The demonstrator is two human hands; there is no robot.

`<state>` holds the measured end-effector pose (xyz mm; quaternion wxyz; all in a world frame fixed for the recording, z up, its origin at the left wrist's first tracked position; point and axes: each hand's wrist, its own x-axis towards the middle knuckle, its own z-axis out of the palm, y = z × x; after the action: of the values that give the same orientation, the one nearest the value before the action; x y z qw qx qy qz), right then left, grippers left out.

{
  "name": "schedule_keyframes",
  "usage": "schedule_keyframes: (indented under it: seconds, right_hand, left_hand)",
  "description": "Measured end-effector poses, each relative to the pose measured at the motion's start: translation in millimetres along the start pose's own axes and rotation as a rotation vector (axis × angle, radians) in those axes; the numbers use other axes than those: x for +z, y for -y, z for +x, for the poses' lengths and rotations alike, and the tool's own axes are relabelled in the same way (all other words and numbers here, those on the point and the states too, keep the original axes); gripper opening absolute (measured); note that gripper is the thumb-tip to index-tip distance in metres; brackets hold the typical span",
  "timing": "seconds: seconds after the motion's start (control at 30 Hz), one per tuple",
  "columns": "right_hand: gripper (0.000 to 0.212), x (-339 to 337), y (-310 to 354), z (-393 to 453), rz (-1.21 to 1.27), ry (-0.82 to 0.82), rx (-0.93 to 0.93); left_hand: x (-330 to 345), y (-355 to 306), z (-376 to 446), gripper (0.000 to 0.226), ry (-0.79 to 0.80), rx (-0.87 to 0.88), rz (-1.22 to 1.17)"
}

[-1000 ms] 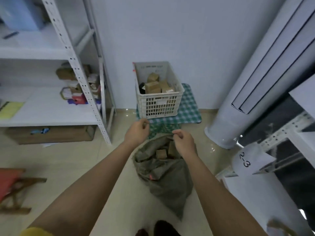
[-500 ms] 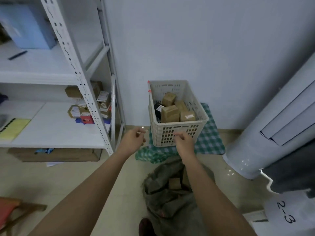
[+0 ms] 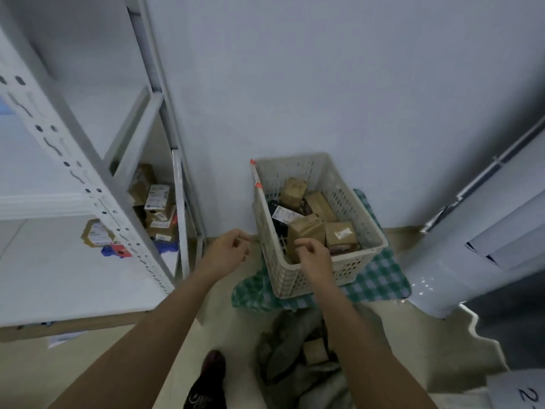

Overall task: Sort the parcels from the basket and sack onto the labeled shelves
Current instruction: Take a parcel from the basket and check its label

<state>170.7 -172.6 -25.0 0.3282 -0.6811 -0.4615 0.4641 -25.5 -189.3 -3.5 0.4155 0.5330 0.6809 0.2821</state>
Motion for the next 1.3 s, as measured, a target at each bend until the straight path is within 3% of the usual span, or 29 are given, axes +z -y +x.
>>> schedule_keyframes:
  seconds: [0.23, 0.47, 0.7, 1.0, 1.1, 1.2, 1.3]
  right_hand:
    - [0.020, 30.3, 19.2, 48.9, 0.091, -0.151, 0.019]
    - [0.024, 27.7, 0.6, 77.8, 0.109, -0.323, 0.140]
    - [0.020, 17.7, 28.7, 169.3, 0.116, -0.323, 0.121]
    - [0.017, 40.2, 29.5, 305.8, -0.064, -0.131, 0.202]
    - [0.023, 48.8, 15.5, 341.1, -0.259, 0.061, 0.281]
    - [0.042, 62.0, -3.0, 377.1, -0.560, 0.317, 0.333]
    - [0.056, 81.2, -25.2, 402.7, -0.797, 0.414, 0.353]
  left_hand:
    - [-21.5, -10.6, 115.4, 0.016, 0.143, 0.089, 0.089]
    - [18.7, -9.5, 172.1, 0.022, 0.258, 0.113, 0.260]
    - [30.1, -31.0, 250.4, 0.026, 0.320, 0.119, 0.283]
    - [34.3, -29.7, 341.4, 0.025, 0.275, 0.245, 0.382]
    - [28.0, -15.3, 353.7, 0.024, 0.238, 0.255, 0.382]
    - [23.0, -2.6, 367.9, 0.024, 0.180, 0.311, 0.391]
    - [21.8, 9.3, 380.3, 0.032, 0.146, 0.323, 0.469]
